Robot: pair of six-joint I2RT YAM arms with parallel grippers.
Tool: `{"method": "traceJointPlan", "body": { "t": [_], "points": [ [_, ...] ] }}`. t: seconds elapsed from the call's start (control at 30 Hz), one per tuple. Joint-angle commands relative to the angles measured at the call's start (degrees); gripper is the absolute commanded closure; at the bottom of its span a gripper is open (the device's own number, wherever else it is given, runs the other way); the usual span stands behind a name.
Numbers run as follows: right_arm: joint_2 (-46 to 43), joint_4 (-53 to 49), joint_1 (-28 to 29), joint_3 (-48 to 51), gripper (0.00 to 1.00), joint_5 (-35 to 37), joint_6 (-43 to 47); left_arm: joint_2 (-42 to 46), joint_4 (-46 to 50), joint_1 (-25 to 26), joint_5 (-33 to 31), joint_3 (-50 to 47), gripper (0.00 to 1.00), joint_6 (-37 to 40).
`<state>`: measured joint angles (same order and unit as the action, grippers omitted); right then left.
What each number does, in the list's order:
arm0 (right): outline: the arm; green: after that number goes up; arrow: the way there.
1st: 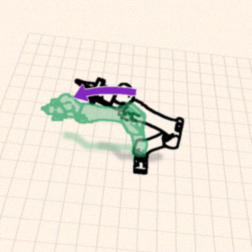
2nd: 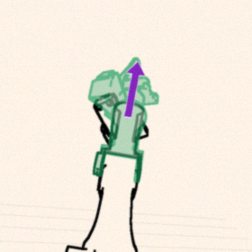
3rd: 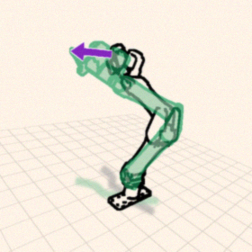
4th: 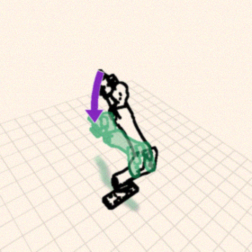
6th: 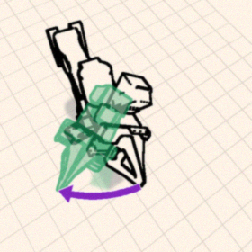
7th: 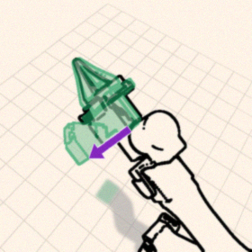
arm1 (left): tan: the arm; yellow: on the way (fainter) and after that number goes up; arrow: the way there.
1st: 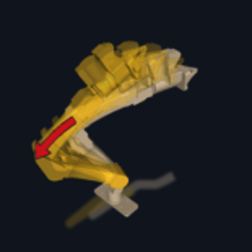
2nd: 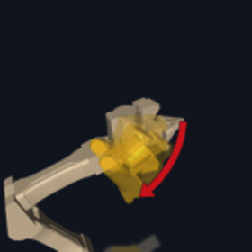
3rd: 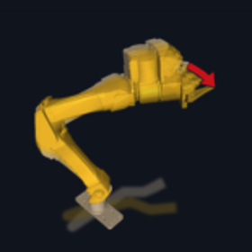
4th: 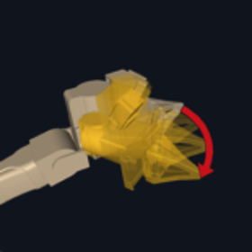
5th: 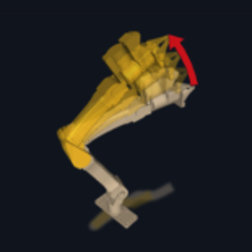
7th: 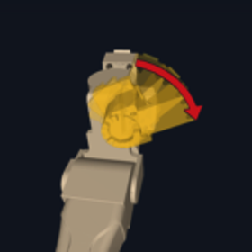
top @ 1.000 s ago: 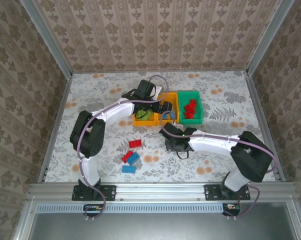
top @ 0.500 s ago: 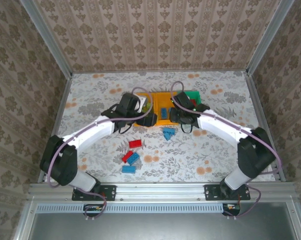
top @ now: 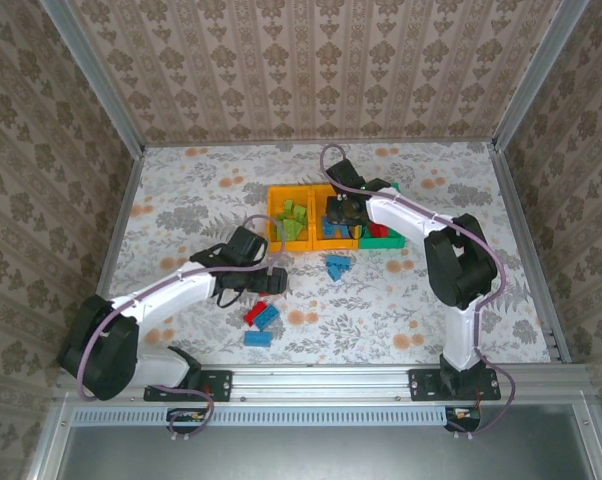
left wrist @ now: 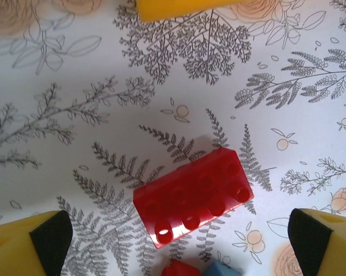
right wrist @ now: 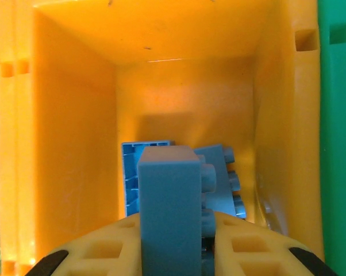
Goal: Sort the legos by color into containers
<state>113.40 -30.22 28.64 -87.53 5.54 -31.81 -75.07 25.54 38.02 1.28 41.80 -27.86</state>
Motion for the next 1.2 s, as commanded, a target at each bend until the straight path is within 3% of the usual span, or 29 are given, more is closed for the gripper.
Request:
{"method": "traceJointPlan", "body": {
  "t": [0.0, 0.13, 0.3, 0.43, 0.8, 1.0, 1.17],
  "points": [
    [1.43, -1.92, 0.10, -3.04, 0.71, -0.40, 0.91, -1.79, 3.05, 2.37, -2.65, 1.17, 0.00, -6.46],
    [1.96, -2.03, 0.10, -3.20, 0.67, -0.38, 1.62, -6.42, 4.19, 4.03, -2.84, 3.54, 0.00, -8.27],
    [1.46, -2.21, 0.10, -2.57, 0.41, -0.40, 2.35, -10.28, 3.77, 4.17, -2.07, 4.23, 0.00, -10.97],
    [-2.08, 0.71, 0.18, 0.63, 0.34, -0.61, 2.07, -10.62, 3.37, 3.90, -2.01, 4.24, 0.00, -12.48],
    [-14.01, 6.23, 1.06, 9.65, 0.31, -2.28, 1.69, -13.65, 0.23, 1.71, 0.71, 4.34, 0.04, -15.40],
    [-20.27, 10.64, 1.83, 14.65, 0.30, -6.69, 1.21, -15.17, -0.02, 1.44, 1.18, 5.10, 0.07, -15.41],
    [-24.85, 12.31, 2.21, 18.60, 0.29, -4.18, 1.33, -15.91, -0.11, 1.36, 0.62, 5.16, 0.10, -15.48]
  ]
}}
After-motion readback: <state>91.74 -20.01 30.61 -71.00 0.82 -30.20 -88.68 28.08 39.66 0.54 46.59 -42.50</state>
